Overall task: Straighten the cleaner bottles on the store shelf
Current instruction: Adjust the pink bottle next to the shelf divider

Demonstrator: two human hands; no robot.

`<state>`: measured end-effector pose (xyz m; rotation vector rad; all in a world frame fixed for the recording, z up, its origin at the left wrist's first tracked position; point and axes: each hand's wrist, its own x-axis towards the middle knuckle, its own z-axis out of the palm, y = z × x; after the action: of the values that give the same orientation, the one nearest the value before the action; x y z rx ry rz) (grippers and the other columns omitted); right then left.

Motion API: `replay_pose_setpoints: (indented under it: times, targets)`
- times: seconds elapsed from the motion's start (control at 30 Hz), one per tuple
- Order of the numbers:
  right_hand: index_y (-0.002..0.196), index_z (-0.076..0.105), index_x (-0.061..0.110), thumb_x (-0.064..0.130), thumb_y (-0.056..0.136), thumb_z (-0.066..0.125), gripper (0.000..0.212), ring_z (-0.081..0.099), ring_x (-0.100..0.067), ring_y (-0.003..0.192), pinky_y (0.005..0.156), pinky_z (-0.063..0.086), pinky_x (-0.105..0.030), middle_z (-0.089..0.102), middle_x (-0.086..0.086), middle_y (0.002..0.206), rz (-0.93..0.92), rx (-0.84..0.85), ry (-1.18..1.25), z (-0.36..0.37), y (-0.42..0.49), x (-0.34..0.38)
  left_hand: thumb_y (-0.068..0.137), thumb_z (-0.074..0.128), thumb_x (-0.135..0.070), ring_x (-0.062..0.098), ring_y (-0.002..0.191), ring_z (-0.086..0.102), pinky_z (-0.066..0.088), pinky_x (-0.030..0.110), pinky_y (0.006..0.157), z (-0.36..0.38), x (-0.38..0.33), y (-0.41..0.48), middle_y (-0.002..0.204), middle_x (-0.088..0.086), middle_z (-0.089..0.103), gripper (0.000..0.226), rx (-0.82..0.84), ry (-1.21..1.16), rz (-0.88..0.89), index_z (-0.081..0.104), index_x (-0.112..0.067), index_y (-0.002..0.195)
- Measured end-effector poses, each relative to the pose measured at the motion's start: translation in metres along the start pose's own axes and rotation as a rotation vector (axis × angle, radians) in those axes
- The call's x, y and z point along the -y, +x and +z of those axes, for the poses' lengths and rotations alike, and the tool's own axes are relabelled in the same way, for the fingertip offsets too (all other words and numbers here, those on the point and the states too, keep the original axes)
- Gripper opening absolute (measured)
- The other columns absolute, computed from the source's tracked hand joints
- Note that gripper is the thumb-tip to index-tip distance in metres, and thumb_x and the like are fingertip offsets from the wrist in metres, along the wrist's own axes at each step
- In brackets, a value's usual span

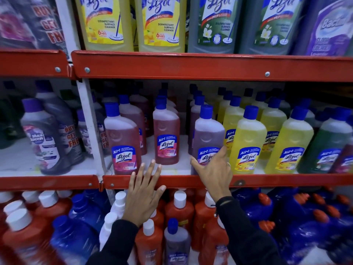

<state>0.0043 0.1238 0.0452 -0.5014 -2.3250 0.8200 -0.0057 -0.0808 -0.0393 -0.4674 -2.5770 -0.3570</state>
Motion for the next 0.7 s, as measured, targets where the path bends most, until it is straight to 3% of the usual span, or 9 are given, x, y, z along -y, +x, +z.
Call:
replay_pose_setpoints:
  times: [0.1, 0.2, 0.33, 0.53, 0.7]
  targets:
    - [0.137, 0.027, 0.004, 0.059, 0.067, 0.07, 0.099, 0.049, -0.037, 0.119, 0.093, 0.046, -0.045, 0.045, -0.02, 0.134, -0.074, -0.176, 0.064, 0.004, -0.02, -0.001, 0.095, 0.008, -0.06, 0.015, 0.146, -0.007, -0.012, 0.034, 0.114, -0.001, 0.007, -0.007, 0.159, -0.006, 0.009, 0.06, -0.007, 0.003, 0.028, 0.005, -0.034, 0.149]
    - [0.132, 0.035, 0.008, 0.055, 0.073, 0.063, 0.08, 0.041, -0.026, 0.124, 0.106, 0.035, -0.042, 0.046, -0.015, 0.133, -0.323, -0.332, 0.145, 0.018, -0.052, 0.015, 0.093, 0.005, -0.063, 0.014, 0.145, -0.013, -0.004, 0.041, 0.115, 0.003, 0.014, -0.016, 0.159, -0.008, -0.002, 0.061, -0.003, -0.013, 0.011, 0.0, -0.037, 0.148]
    - [0.132, 0.035, 0.012, 0.043, 0.075, 0.067, 0.073, 0.039, -0.018, 0.122, 0.101, 0.039, -0.031, 0.047, -0.012, 0.131, -0.385, -0.17, 0.299, 0.046, -0.061, 0.05, 0.094, 0.012, -0.062, 0.016, 0.145, -0.013, -0.007, 0.038, 0.113, 0.006, 0.032, -0.024, 0.159, -0.007, -0.019, 0.065, -0.028, 0.011, -0.043, -0.003, -0.03, 0.149]
    - [0.143, 0.015, 0.001, 0.041, 0.068, 0.076, 0.104, 0.038, -0.036, 0.128, 0.107, 0.034, -0.042, 0.035, -0.023, 0.14, -0.167, 0.073, 0.191, 0.079, -0.017, 0.083, 0.094, 0.011, -0.063, 0.018, 0.145, -0.011, -0.012, 0.037, 0.112, 0.007, 0.053, -0.033, 0.159, -0.001, -0.018, 0.07, -0.016, 0.105, -0.076, 0.002, -0.022, 0.151]
    - [0.142, 0.011, 0.0, 0.044, 0.069, 0.076, 0.108, 0.049, -0.038, 0.118, 0.094, 0.045, -0.043, 0.044, -0.022, 0.133, -0.093, 0.137, 0.135, 0.088, 0.002, 0.09, 0.095, 0.012, -0.062, 0.022, 0.145, -0.004, -0.007, 0.041, 0.111, 0.011, 0.059, -0.034, 0.159, 0.002, -0.014, 0.071, -0.03, 0.128, -0.038, 0.007, -0.02, 0.151]
